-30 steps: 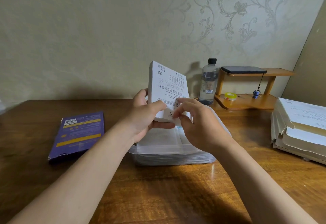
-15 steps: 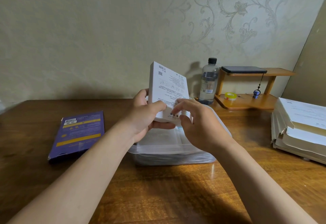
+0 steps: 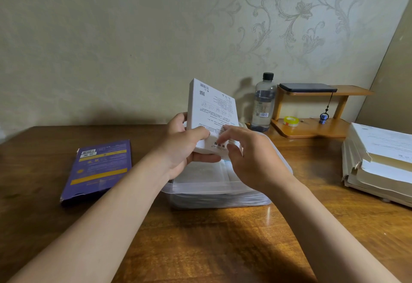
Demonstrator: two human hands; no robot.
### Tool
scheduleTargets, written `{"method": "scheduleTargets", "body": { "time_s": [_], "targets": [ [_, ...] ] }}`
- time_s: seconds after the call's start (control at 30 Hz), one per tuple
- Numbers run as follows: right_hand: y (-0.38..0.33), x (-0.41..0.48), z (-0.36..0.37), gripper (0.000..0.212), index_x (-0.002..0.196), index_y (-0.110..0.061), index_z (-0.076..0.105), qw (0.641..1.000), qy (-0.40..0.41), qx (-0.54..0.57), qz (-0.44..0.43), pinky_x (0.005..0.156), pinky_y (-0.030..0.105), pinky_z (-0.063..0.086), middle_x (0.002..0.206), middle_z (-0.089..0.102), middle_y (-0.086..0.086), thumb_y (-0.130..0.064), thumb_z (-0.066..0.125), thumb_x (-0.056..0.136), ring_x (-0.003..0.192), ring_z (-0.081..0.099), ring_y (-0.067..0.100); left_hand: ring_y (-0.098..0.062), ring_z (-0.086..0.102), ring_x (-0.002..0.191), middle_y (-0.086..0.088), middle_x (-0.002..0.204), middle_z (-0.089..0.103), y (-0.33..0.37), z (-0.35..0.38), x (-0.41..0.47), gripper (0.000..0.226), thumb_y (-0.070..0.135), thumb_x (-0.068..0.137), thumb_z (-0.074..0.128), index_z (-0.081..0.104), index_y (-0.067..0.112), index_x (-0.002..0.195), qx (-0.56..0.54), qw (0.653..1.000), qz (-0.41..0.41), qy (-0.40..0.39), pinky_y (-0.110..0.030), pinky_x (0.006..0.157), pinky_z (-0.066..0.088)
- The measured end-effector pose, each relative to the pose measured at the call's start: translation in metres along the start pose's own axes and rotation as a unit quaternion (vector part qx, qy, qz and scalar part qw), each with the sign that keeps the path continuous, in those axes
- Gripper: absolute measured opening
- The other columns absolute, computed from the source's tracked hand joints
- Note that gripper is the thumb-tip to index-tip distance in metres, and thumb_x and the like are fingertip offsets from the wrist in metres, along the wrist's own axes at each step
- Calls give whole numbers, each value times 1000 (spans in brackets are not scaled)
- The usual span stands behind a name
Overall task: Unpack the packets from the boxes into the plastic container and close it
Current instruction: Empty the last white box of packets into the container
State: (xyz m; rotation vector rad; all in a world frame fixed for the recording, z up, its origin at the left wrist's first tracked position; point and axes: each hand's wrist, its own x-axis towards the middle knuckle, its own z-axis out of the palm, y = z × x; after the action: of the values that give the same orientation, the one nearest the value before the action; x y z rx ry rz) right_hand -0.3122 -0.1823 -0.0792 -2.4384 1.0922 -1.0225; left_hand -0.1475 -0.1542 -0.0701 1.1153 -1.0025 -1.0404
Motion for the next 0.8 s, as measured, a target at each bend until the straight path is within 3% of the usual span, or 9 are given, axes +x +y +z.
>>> {"method": "scheduleTargets", "body": {
  "time_s": [0.43, 0.8],
  "targets": [
    [-1, 1, 0, 26, 110, -15, 72, 999, 4, -29, -18, 66, -6, 37, 131, 65, 0, -4, 53, 98, 119, 58, 17, -33, 77, 83, -10, 124, 70, 2, -1, 1, 44, -6, 94, 56, 49, 12, 134, -17, 1000, -15, 13, -44, 61, 62],
    [-3, -1, -1, 24, 109, -14, 72, 999, 1, -47, -24, 64, -4, 38, 131, 65, 0, -5, 53, 98, 117, 59, 17, -36, 76, 86, -11, 124, 70, 1, -2, 3, 42, -5, 94, 57, 51, 11, 132, -19, 999, -22, 20, -44, 62, 62]
  ]
}}
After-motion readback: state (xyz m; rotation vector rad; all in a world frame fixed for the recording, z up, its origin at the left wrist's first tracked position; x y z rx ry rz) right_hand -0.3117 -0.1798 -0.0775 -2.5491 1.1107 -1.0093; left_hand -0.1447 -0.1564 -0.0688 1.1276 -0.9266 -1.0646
